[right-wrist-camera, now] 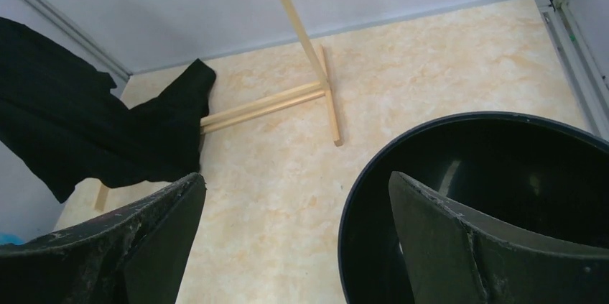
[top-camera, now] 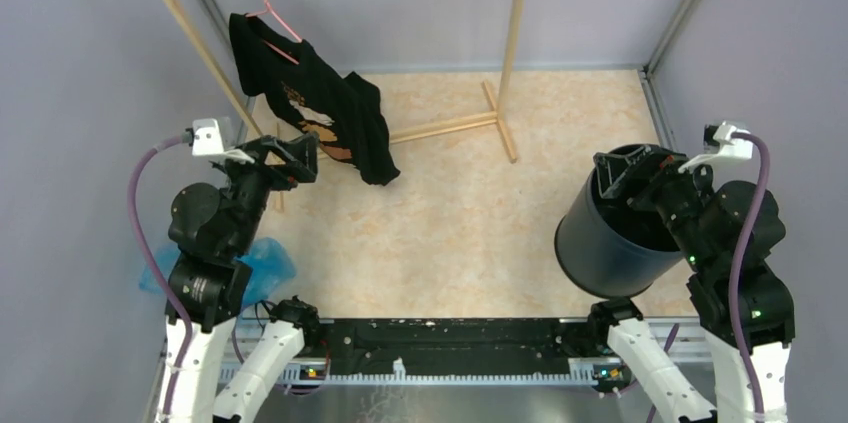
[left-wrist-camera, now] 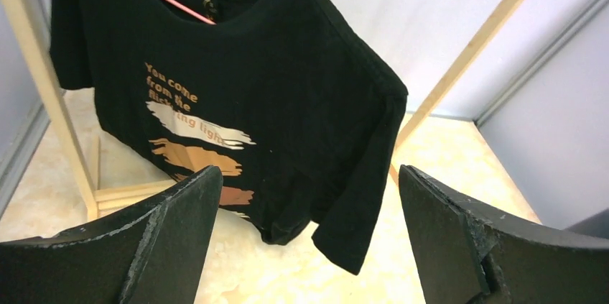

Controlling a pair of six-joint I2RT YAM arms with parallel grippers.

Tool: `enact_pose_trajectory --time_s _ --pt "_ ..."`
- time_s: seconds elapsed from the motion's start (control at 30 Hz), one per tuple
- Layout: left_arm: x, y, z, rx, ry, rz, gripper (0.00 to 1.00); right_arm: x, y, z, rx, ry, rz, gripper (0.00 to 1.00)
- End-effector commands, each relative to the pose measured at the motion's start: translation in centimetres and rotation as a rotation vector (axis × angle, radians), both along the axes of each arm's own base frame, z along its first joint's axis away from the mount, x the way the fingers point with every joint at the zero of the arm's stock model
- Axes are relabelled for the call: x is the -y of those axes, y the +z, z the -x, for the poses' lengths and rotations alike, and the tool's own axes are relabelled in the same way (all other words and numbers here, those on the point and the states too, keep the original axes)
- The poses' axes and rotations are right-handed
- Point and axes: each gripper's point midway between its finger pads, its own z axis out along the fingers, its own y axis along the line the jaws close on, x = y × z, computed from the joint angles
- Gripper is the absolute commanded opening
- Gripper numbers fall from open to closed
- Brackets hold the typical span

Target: Put the trash bags into the trash bin

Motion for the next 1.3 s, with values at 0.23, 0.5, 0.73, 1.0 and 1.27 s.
enact_pose_trajectory --time_s 0.23,0.5,0.73,1.0,1.27 --pt "3.4 -4.0 -1.2 -0.110 -0.177 -0.046 0.99 1.4 0.0 1.2 0.013 -0.057 0.033 0.99" --pt "5.5 -9.2 -0.8 -0.256 -0.294 -0.032 0.99 0.3 0.4 1.5 0.084 0.004 0.006 0.99" --pt "1.9 -18.4 -2.2 -0.570 0.000 0.063 0.99 -3.4 -1.8 -0.4 -0.005 0.193 -0.011 0.99" --pt "-9.9 -22.6 -1.2 -0.749 0.726 0.049 0.98 -4.6 -3.2 -0.6 -0.013 0.249 -0.045 0.99" --pt "-18.1 -19.6 1.9 -0.537 1.245 0.139 0.98 -5.3 -3.8 -0.2 -0.032 0.298 -0.031 0.99"
